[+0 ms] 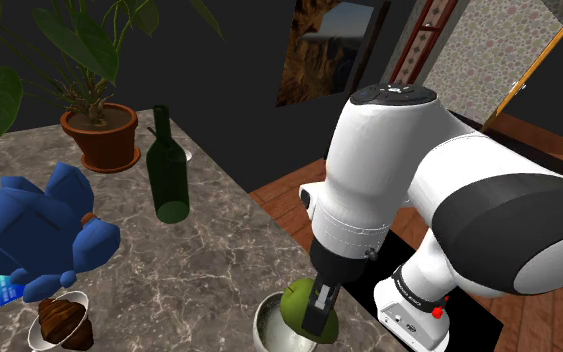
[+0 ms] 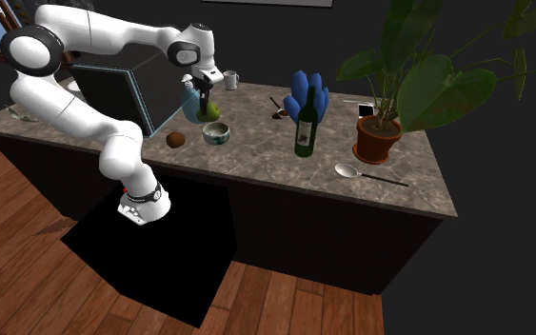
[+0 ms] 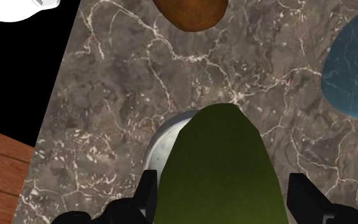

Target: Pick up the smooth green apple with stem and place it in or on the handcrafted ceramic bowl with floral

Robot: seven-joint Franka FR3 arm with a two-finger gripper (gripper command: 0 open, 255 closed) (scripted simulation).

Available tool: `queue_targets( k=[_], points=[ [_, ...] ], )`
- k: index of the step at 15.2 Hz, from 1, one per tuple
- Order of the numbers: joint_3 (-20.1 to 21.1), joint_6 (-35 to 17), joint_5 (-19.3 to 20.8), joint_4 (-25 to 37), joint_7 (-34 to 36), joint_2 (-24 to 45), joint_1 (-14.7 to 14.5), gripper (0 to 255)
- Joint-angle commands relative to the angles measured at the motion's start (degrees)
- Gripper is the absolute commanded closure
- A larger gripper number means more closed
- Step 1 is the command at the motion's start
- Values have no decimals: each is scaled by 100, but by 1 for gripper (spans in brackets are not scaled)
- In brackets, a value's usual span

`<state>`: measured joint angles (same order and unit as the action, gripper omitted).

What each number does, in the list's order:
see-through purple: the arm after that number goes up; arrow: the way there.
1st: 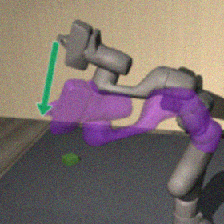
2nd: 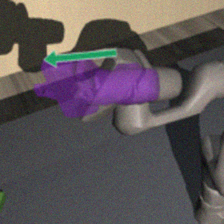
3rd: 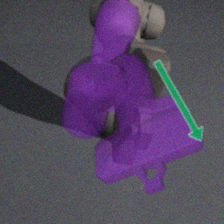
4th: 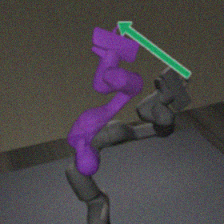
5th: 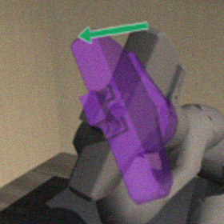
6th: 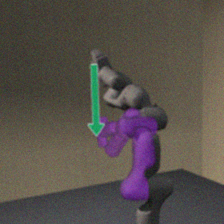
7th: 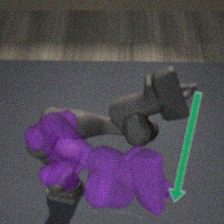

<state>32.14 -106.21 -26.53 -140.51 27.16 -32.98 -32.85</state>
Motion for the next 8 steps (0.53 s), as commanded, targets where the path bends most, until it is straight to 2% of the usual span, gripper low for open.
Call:
queue_targets(
  k=[1, 5, 8],
  points=[
    [65, -170, -30, -96, -7, 67, 0, 255],
    [172, -504, -94, -321, -50, 177, -4, 255],
    [184, -543, -102, -346, -54, 191, -5, 255]
  ],
)
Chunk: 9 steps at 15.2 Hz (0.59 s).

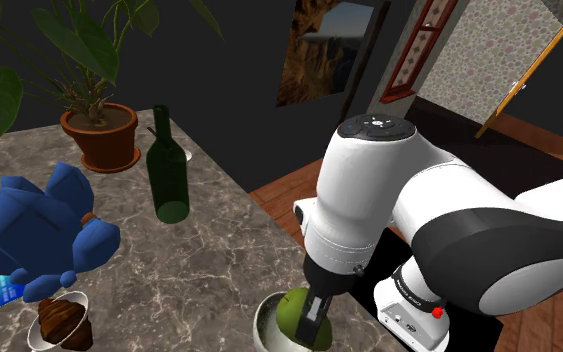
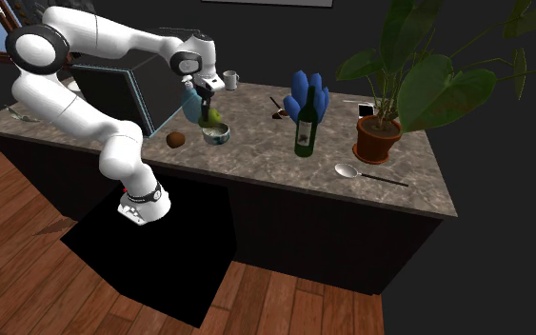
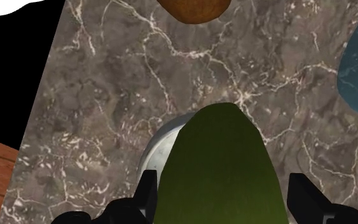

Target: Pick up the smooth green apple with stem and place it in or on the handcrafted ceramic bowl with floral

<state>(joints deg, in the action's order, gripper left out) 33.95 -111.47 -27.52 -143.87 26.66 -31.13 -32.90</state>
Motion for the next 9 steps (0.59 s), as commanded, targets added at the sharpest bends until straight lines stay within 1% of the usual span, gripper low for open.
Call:
queue_targets(
  k=[1, 5, 6, 9],
  points=[
    [4, -18, -2, -9, -3, 6, 1, 255],
    [4, -18, -2, -9, -3, 6, 1, 255],
    [4, -18, -2, -9, -3, 7, 1, 0],
    [4, -18, -2, -9, -3, 7, 1, 0]
  ],
)
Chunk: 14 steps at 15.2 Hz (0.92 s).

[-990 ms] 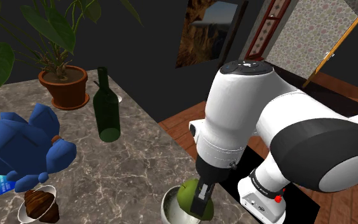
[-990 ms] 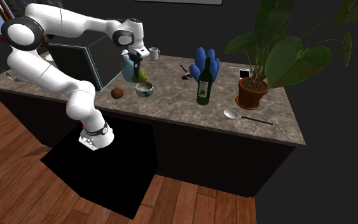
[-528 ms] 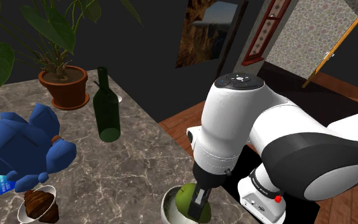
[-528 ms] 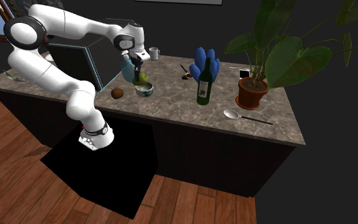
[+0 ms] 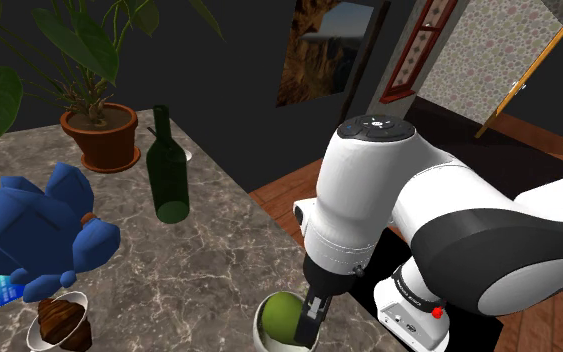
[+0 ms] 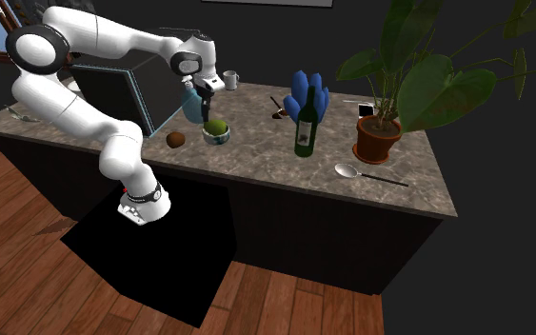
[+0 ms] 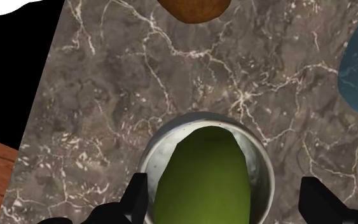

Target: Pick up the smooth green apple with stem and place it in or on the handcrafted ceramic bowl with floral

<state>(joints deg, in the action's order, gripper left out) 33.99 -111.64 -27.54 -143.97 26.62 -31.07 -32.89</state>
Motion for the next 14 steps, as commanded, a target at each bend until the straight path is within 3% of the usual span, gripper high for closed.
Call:
queue_targets(
  k=[1, 6, 14],
  points=[
    [0, 0, 0, 0, 0, 0, 0, 0],
    [-280, 757, 201, 575, 34, -164, 73, 0],
    [-281, 757, 202, 575, 34, -164, 72, 0]
  ],
)
